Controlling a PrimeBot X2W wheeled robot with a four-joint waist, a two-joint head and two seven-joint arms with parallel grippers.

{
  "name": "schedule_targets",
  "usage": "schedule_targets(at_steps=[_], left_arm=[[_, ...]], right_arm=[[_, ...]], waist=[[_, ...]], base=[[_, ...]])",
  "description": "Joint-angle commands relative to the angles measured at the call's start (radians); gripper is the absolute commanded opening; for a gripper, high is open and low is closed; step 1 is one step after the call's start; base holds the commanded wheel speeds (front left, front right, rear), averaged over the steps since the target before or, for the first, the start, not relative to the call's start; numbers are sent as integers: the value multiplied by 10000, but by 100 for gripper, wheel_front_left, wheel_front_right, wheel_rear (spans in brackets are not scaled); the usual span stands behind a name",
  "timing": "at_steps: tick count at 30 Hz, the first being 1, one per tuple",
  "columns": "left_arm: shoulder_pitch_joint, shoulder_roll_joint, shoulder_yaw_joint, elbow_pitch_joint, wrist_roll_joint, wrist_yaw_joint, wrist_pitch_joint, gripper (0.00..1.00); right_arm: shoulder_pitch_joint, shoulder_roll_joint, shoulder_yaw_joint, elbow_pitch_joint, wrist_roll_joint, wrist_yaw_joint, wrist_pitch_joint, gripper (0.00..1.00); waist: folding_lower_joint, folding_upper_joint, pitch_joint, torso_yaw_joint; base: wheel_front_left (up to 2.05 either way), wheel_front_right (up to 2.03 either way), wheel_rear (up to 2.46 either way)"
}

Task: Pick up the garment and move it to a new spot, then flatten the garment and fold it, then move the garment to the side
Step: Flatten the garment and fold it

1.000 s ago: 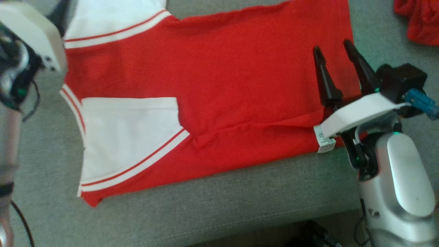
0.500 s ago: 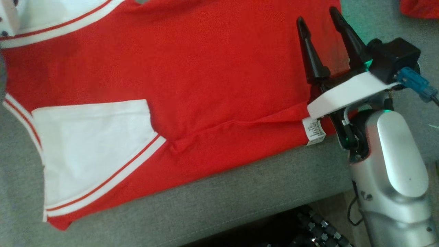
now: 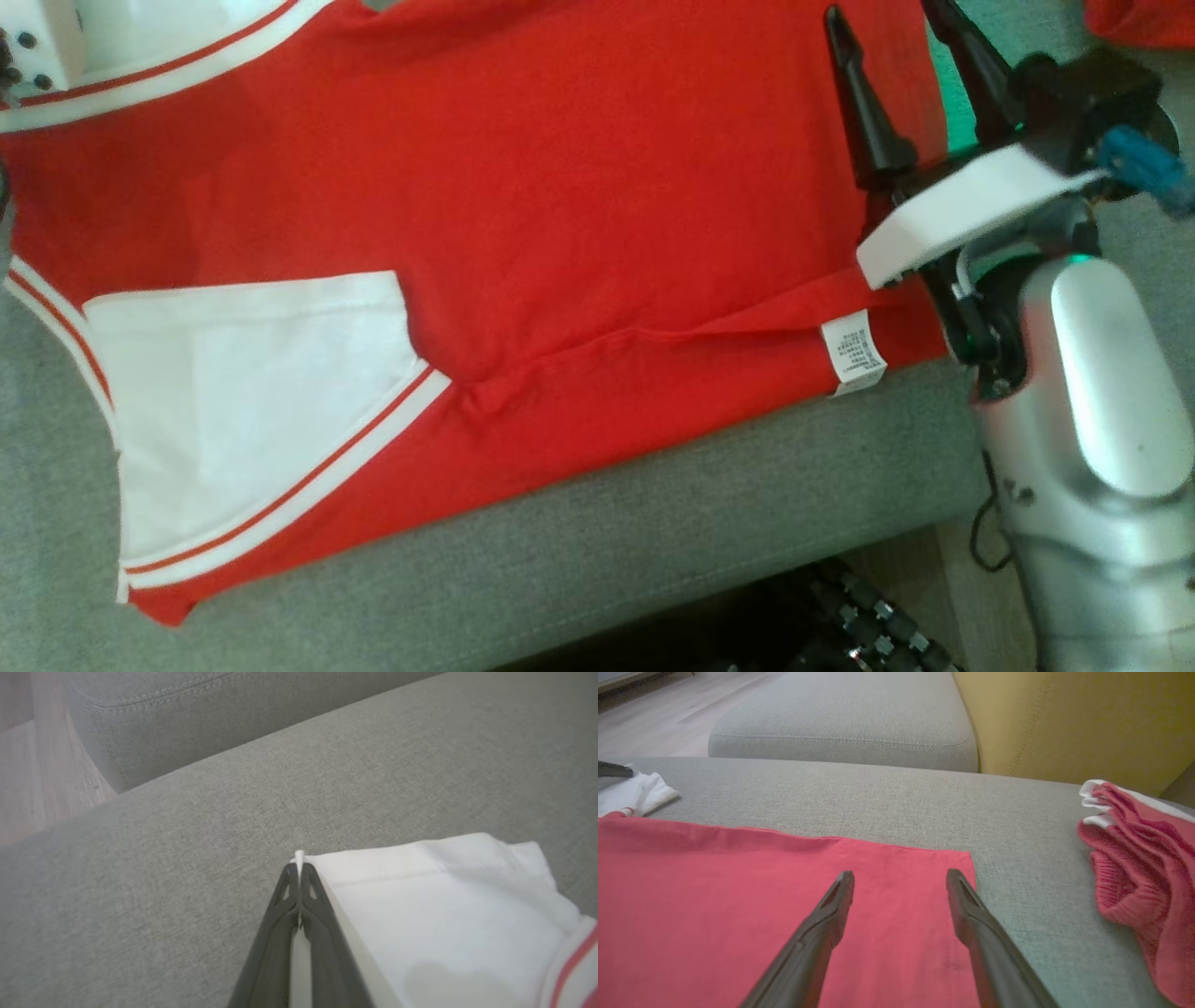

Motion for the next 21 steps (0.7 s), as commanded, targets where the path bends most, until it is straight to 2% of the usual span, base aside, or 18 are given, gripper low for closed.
schedule_targets(at_steps=[1,13,21], left_arm=[[-171,452,275,-412,-58,-53,-149,0],[10,-31,-361,-1001,-393,-59,-1662,0],[179,-261,-702,-1094,-616,-60,-2085,0]], right_arm=[[-174,-95,118,-175,-40,65,153,100],[-1972,-1121,-576,2143,-663,65,1644,100],[-2757,-1551,-586,3746,-436,65,2469,100]], waist=[[0,0,-39,54],[0,0,-561,1066],[0,0,-712,1535]], base=[[0,0,0],[0,0,0],[0,0,0]])
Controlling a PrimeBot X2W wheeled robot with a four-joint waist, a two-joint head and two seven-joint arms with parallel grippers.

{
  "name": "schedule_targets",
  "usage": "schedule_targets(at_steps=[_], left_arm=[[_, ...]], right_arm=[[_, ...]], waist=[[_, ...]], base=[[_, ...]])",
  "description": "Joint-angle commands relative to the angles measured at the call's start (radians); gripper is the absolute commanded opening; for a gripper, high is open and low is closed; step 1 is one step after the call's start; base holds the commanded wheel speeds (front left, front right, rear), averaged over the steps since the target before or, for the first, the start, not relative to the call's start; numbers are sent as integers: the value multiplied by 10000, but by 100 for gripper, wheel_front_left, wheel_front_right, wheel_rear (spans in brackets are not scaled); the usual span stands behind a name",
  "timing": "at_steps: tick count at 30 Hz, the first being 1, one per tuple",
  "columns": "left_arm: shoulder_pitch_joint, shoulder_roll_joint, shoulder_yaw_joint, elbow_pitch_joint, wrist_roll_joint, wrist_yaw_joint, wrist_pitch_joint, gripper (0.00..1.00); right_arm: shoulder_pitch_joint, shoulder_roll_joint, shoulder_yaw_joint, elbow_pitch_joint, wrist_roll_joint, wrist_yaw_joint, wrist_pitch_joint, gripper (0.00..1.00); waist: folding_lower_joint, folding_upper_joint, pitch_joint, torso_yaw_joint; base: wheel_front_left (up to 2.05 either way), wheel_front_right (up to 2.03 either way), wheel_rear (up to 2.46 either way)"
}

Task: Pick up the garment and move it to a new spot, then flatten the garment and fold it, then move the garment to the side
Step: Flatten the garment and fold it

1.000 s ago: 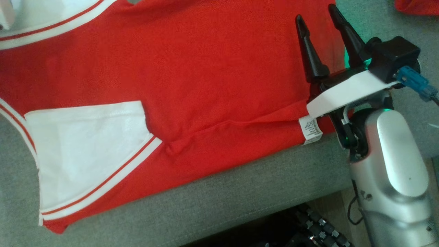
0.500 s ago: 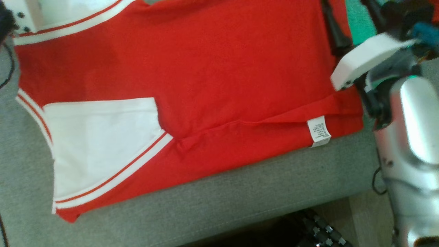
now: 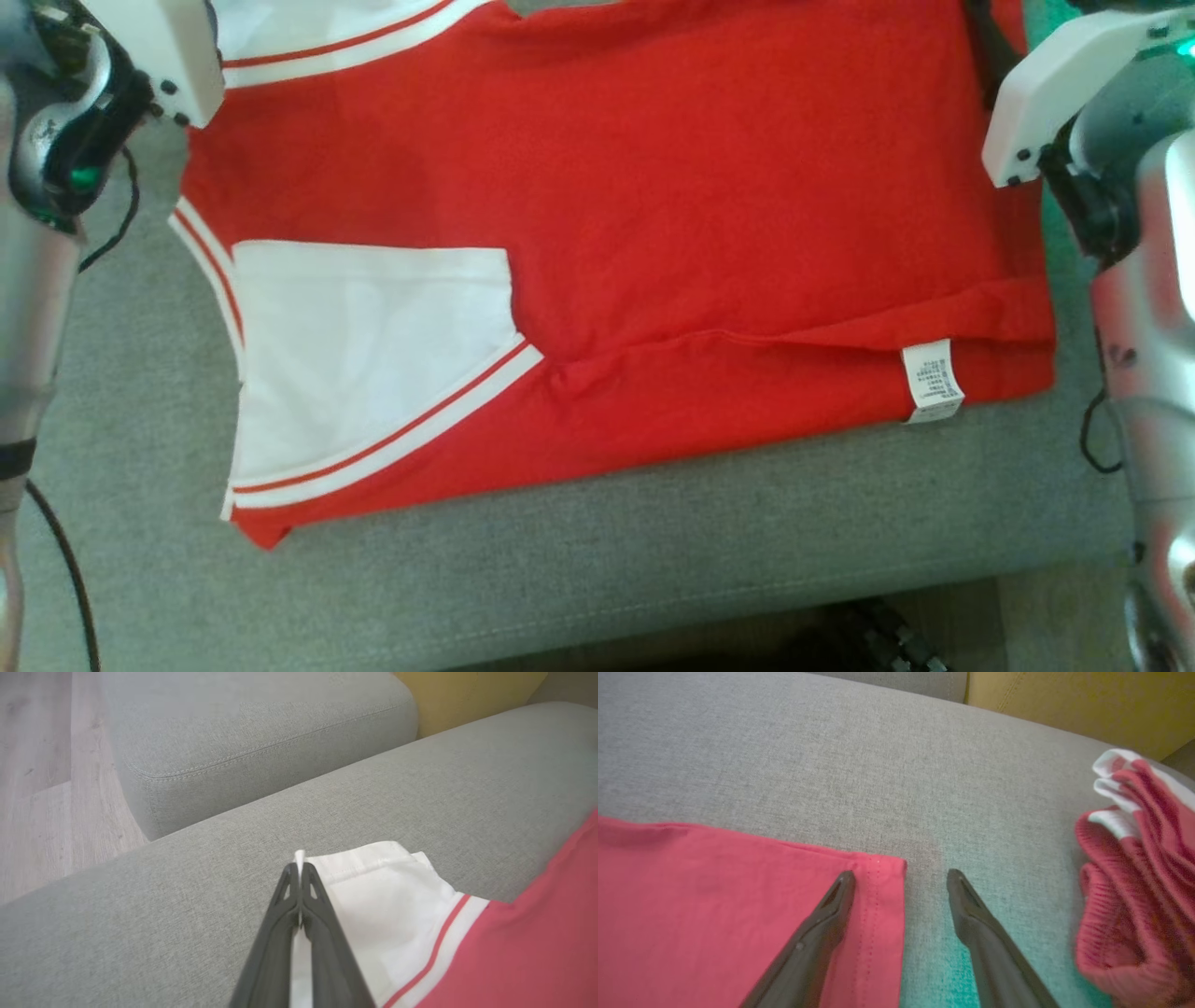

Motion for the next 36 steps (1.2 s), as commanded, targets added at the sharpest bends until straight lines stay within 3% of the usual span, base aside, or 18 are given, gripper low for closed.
schedule_targets(at_steps=[1,5,8,10,14,15,16,17,27,36], left_arm=[[-238,340,298,-349,-63,5,-118,0],[-236,282,193,-280,-156,5,-265,0],[-262,272,135,-214,-202,5,-329,0],[-284,277,109,-178,-222,5,-367,0],[-315,280,86,-131,-264,5,-503,0],[-316,281,95,-126,-271,5,-562,0],[-316,281,95,-126,-271,5,-562,0],[-311,282,114,-126,-274,16,-644,0],[231,329,535,-734,-475,152,-1945,0],[3068,717,985,-2945,-895,686,-2985,0]], right_arm=[[-192,-126,138,-101,134,65,173,100],[-423,-285,408,419,663,65,527,89],[-573,-438,705,713,1093,65,805,49],[-649,-515,878,856,1408,65,923,37],[-766,-665,1158,1075,1886,65,892,22],[-799,-691,1173,1126,1956,65,782,8],[-799,-691,1173,1126,1956,65,782,8],[-831,-705,1177,1167,2002,65,632,0],[-757,-723,1043,1349,2034,65,-1548,0],[1246,-1046,1202,46,2496,65,-2537,0]], waist=[[0,0,-42,78],[0,0,-81,185],[0,0,-91,233],[0,0,-95,258],[0,0,-111,300],[0,0,-119,307],[0,0,-119,307],[0,0,-130,314],[0,0,-627,309],[0,0,-1610,338]], base=[[0,0,0],[0,0,0],[0,0,0],[0,0,0],[0,0,0],[0,0,0],[0,0,0],[0,0,0],[0,0,0],[0,0,0]])
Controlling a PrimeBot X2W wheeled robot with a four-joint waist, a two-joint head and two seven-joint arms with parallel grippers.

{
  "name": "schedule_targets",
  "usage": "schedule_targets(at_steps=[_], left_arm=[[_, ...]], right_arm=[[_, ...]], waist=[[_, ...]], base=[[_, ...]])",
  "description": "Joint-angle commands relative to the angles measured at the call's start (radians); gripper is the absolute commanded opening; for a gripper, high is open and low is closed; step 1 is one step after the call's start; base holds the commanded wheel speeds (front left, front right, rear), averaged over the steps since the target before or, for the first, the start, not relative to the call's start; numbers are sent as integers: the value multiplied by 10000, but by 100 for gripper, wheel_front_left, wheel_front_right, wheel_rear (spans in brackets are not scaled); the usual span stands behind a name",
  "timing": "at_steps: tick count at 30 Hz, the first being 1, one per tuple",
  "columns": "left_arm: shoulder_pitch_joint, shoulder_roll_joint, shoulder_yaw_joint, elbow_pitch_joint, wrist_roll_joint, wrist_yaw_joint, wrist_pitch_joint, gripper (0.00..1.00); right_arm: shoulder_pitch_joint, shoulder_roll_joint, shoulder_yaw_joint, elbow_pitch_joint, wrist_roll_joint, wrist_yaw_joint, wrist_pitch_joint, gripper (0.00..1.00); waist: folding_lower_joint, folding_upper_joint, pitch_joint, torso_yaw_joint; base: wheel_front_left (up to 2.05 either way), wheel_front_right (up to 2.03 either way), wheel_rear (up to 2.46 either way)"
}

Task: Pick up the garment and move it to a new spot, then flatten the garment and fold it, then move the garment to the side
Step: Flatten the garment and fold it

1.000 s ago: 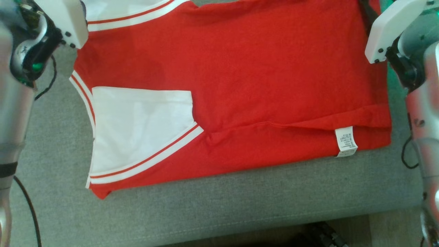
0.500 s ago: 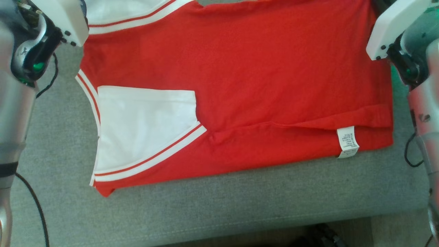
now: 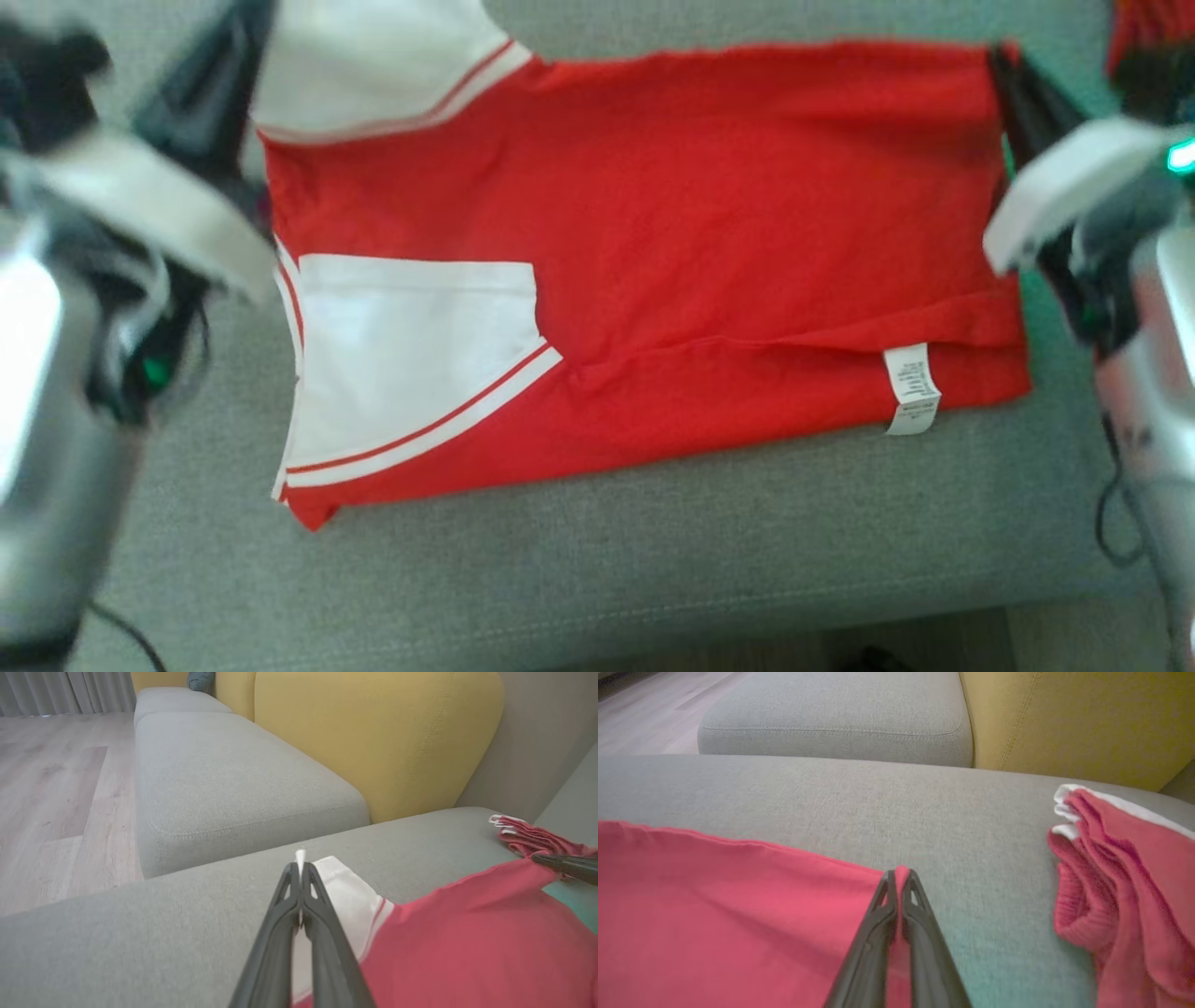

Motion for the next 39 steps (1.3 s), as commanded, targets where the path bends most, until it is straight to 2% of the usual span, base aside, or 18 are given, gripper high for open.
schedule_targets(at_steps=[1,8,15,23,29,31,33,34,35,36,37,39], left_arm=[[324,486,542,-724,-83,178,-191,0],[2838,217,417,-2082,-304,834,-815,0],[4769,-300,380,-2554,-807,1336,-1434,0],[5585,-857,285,-1999,-1117,1408,-2132,0],[5931,-1009,104,-1598,-1168,1398,-2266,0],[6021,-1100,44,-1398,-1234,1386,-2294,0],[6075,-1185,-17,-1227,-1290,1349,-2332,0],[6090,-1219,-42,-1158,-1289,1339,-2370,27],[6105,-1251,-58,-1097,-1290,1333,-2414,48],[6126,-1281,-67,-1041,-1290,1333,-2460,87],[6154,-1318,-58,-993,-1304,1343,-2512,100],[6237,-1364,-27,-934,-1310,1382,-2615,100]], right_arm=[[535,-179,-48,-614,59,65,-131,0],[2650,-52,-790,-2039,-214,65,-83,0],[4102,349,-1434,-3170,-480,65,374,0],[4798,690,-1862,-3622,-665,65,612,0],[5145,893,-2045,-3759,-785,65,638,0],[5234,976,-2093,-3780,-807,65,628,27],[5301,1048,-2143,-3791,-814,65,620,45],[5331,1080,-2176,-3795,-828,65,607,71],[5366,1117,-2208,-3803,-848,65,589,90],[5408,1163,-2245,-3815,-871,65,566,100],[5462,1209,-2277,-3833,-890,65,537,100],[5600,1293,-2326,-3897,-910,65,487,100]], waist=[[0,0,-377,41],[0,0,-1211,181],[0,0,-1641,221],[0,0,-1779,321],[0,0,-1876,325],[0,0,-1912,322],[0,0,-1956,315],[0,0,-1973,310],[0,0,-1993,304],[0,0,-2018,298],[0,0,-2049,293],[0,0,-2095,280]], base=[[0,0,0],[0,0,0],[0,0,0],[0,0,0],[0,0,0],[0,0,0],[0,0,0],[0,0,0],[0,0,0],[0,0,0],[0,0,0],[0,0,0]])
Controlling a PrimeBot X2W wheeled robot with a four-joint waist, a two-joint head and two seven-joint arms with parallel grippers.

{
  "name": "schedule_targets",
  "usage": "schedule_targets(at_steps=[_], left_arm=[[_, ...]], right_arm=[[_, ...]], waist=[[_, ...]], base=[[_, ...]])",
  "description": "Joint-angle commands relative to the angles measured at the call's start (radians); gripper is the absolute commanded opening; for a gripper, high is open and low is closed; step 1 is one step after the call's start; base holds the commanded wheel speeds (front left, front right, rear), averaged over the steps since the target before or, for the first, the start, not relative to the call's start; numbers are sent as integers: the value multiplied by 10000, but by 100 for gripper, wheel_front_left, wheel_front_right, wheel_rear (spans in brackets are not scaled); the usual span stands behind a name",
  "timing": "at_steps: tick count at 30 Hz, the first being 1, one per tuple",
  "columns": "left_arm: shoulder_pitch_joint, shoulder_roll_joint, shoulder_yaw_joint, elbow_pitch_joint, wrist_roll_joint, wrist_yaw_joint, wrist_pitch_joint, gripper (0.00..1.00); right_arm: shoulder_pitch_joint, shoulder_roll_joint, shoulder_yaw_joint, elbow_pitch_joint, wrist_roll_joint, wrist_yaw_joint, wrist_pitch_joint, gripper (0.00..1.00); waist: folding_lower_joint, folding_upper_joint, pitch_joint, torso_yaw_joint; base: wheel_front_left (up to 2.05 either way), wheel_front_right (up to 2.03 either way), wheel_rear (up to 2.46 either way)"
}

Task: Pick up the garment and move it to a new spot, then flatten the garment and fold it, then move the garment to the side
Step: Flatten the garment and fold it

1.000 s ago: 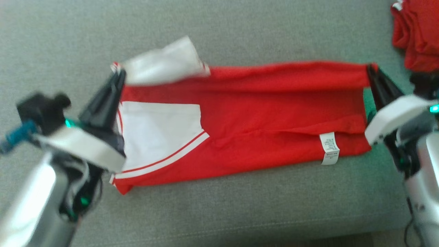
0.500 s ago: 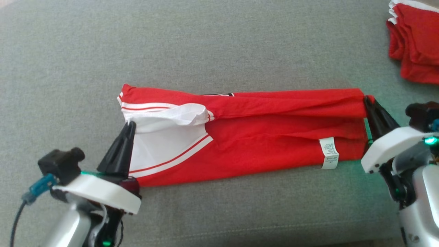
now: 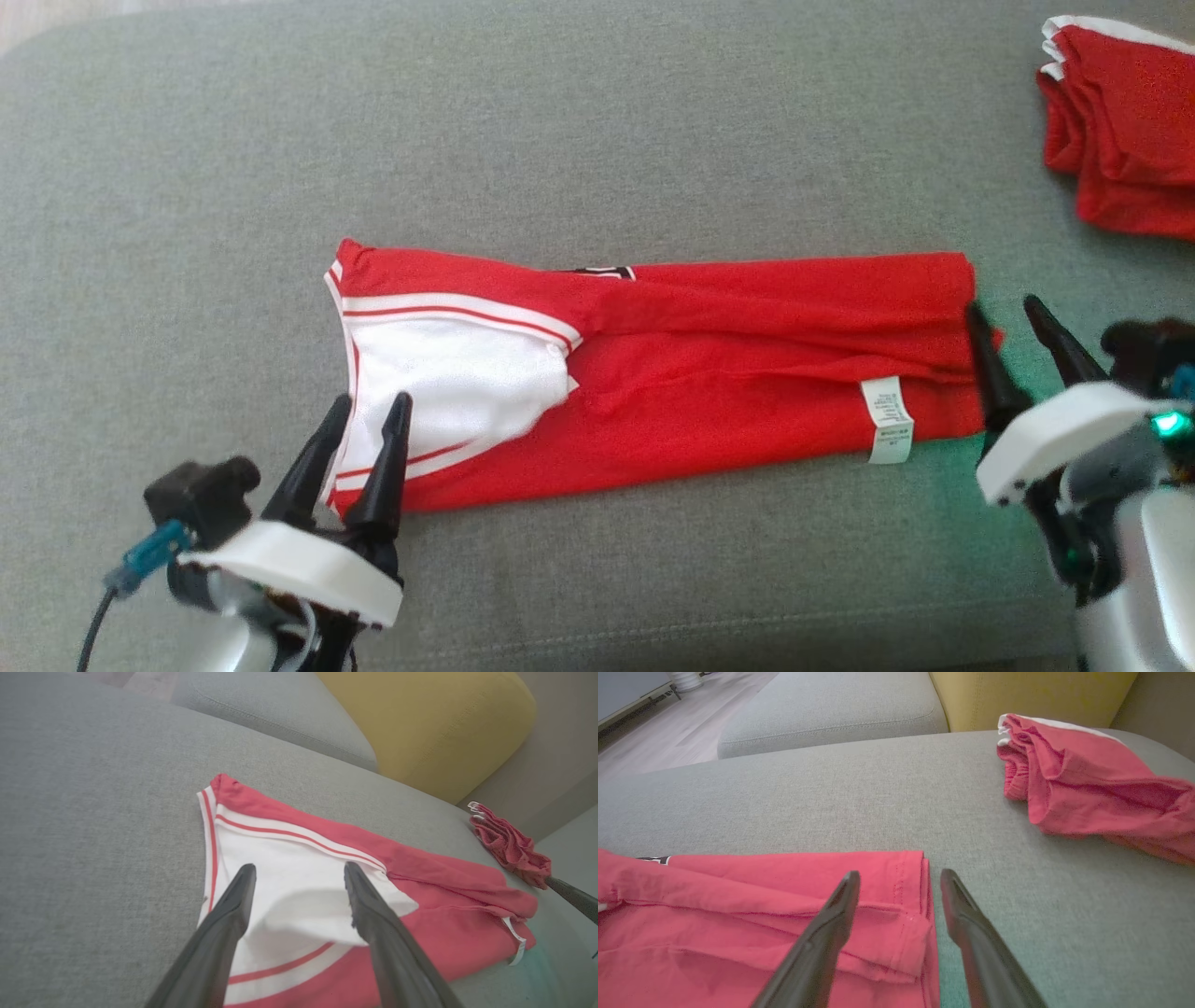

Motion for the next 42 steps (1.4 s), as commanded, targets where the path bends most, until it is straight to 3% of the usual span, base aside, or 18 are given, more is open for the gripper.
schedule_targets(at_steps=[1,8,13,30,38,39,41,42], left_arm=[[-69,92,388,-246,-2,38,-127,100],[377,12,673,-430,159,351,-483,100],[179,-126,789,-589,622,555,-643,100],[-322,-469,759,-788,1469,659,-741,100],[-299,-561,829,-797,1591,626,-751,100],[-298,-572,836,-797,1602,616,-752,100],[-298,-594,853,-788,1623,594,-754,100],[-293,-602,860,-779,1634,584,-754,100]], right_arm=[[219,3,109,-401,-42,65,-142,100],[776,151,-248,-890,-90,65,-118,100],[542,155,-427,-940,-292,65,567,100],[-1362,-564,98,1024,-475,65,2602,100],[-1670,-703,388,1731,459,65,3774,100],[-1700,-704,399,1805,584,65,3885,91],[-1746,-712,441,1927,836,65,4045,48],[-1751,-725,481,1976,930,65,4103,39]], waist=[[1,-1,-33,-9],[1,-1,-268,-20],[1,-1,-215,14],[1,-1,224,433],[1,-1,309,468],[1,-1,316,465],[1,-1,314,457],[1,-1,304,452]], base=[[0,0,0],[0,0,0],[0,0,0],[0,0,0],[0,0,0],[0,0,0],[0,0,0],[0,0,0]])
